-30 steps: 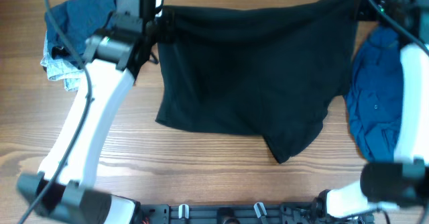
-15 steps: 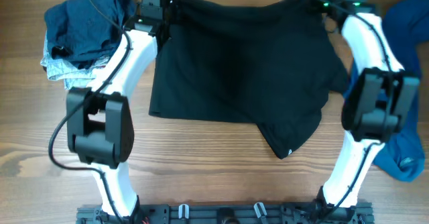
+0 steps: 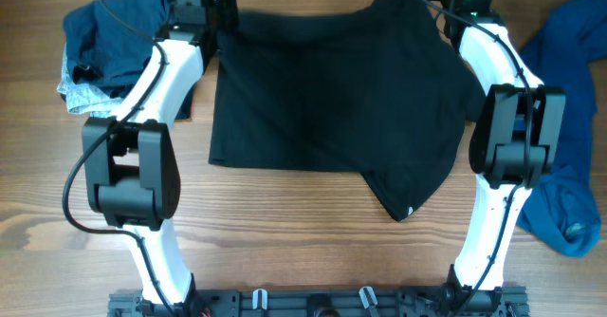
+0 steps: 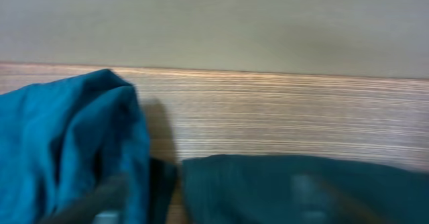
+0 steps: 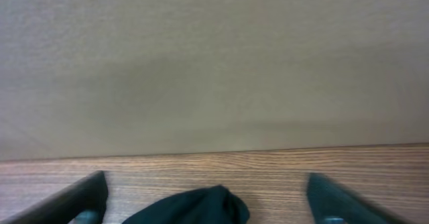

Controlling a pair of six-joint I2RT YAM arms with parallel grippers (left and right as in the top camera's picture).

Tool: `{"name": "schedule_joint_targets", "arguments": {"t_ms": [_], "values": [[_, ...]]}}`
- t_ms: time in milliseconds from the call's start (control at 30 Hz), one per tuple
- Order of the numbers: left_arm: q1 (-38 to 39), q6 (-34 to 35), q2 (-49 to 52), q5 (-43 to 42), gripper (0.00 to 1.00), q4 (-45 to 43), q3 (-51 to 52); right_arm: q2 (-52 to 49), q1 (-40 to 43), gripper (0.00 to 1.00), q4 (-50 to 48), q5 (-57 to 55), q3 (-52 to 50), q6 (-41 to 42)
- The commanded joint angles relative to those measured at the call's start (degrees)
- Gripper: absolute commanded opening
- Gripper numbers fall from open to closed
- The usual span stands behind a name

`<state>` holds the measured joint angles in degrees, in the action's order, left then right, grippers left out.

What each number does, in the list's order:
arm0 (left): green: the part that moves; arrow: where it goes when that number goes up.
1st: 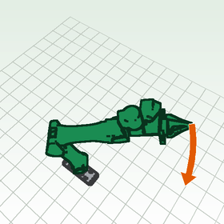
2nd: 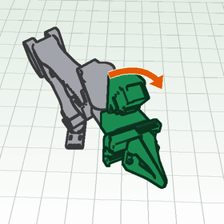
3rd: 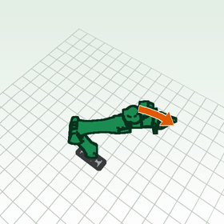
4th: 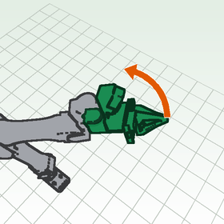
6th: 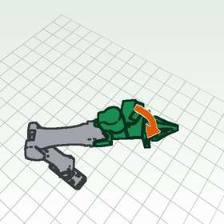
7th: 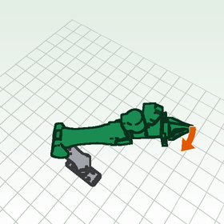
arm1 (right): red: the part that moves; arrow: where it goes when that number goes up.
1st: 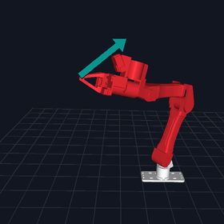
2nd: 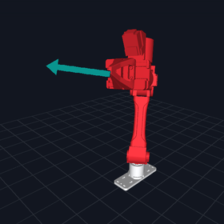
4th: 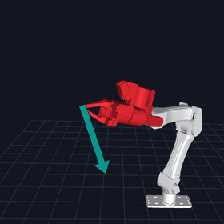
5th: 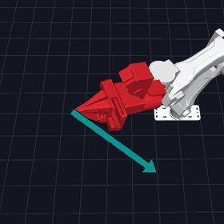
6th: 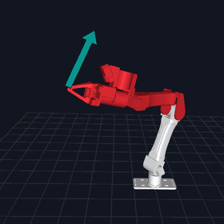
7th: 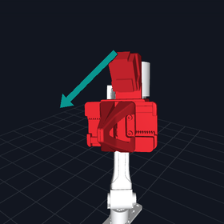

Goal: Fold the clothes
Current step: 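Grasp the t-shirt's bottom corners with both grippers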

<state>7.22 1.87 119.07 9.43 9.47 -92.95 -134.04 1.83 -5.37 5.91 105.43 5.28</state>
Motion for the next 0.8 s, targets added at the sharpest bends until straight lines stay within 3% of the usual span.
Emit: {"name": "schedule_joint_targets", "arguments": {"t_ms": [0, 133, 233, 333, 467, 600, 767], "values": [[-2.03, 0.42, -0.28, 0.96, 1.00, 2.29, -0.39, 1.84, 0.48, 1.00, 1.92, -2.56, 0.66, 2.36], [-2.36, 0.61, -2.67, 0.92, 1.00, 6.99, -0.39, 7.32, 1.05, 1.00, 9.84, -2.51, 0.66, 2.23], [-1.79, 2.82, -6.03, 0.07, 1.00, 13.46, -0.39, 13.27, 1.09, 1.00, 23.28, -2.49, 0.66, 2.19], [-0.52, 3.13, -12.24, -5.92, 1.00, 24.79, -0.39, 20.74, 1.03, 0.99, 40.09, 0.13, 0.66, 2.23], [1.11, 3.23, -19.41, -10.19, 1.00, 37.79, -0.39, 28.61, 1.03, 0.91, 56.81, 4.66, 0.63, 3.50], [1.51, 18.53, -24.70, -11.34, 1.00, 53.46, -0.39, 33.07, 1.03, 0.91, 71.84, 4.66, 0.63, 13.03], [2.10, 27.36, -26.86, -11.34, 1.00, 65.81, 0.07, 37.03, -0.42, 0.91, 83.91, 4.66, -0.57, 13.14]]}}
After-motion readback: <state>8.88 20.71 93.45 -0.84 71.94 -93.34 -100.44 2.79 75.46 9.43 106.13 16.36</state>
